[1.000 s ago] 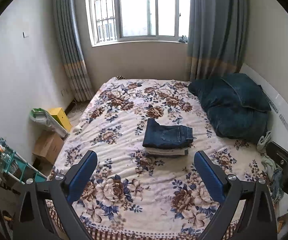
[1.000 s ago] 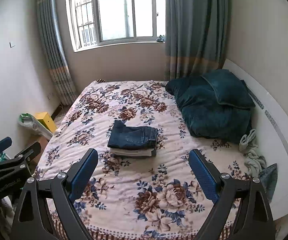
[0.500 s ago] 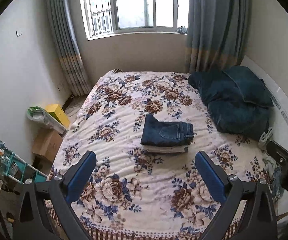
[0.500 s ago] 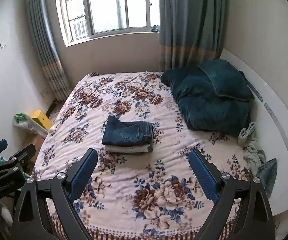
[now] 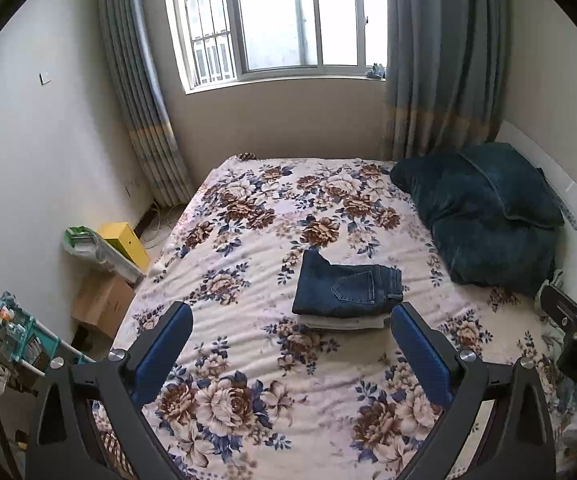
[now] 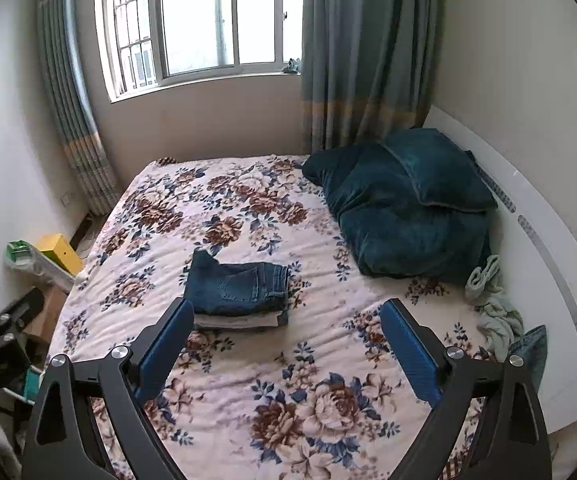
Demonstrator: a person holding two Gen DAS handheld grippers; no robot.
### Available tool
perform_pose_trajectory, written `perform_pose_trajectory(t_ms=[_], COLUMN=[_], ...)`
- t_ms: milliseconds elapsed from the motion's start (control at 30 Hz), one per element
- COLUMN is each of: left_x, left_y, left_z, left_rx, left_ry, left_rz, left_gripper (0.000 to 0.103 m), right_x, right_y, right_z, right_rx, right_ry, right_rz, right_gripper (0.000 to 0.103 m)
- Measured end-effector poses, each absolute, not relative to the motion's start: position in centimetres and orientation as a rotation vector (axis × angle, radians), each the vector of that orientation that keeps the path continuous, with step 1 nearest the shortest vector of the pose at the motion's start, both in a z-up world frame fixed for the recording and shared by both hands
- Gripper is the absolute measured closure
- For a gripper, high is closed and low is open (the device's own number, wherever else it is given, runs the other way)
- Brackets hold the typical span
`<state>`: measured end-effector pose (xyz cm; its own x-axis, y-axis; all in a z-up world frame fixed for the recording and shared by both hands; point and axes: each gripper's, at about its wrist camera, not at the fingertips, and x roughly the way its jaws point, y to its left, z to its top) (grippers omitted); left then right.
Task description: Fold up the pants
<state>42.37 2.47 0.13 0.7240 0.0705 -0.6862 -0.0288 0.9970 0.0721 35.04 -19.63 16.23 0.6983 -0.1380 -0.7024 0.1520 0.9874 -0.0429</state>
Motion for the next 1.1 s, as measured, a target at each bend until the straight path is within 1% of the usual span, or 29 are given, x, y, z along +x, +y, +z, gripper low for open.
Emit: perform_pose_trajectory(t_ms=[200,1100], left_x=[42.4,42.3], left_y=[2.3,2.3], left_z=[-0.6,-1.0], left_rx=[0.065,0.039], left_ry=[0.741,0.737], left_rz=[0.054,0.059], left_gripper=[0.001,0.001], right_x=[35.1,33.8], right_y=[-19.6,-18.9], right_z=[14.4,12.8], right_rx=[0.013,0.020], right_ry=[0.784,0.775], right_rz=[-0.182,-0.185], right_gripper=[0.006,0.005])
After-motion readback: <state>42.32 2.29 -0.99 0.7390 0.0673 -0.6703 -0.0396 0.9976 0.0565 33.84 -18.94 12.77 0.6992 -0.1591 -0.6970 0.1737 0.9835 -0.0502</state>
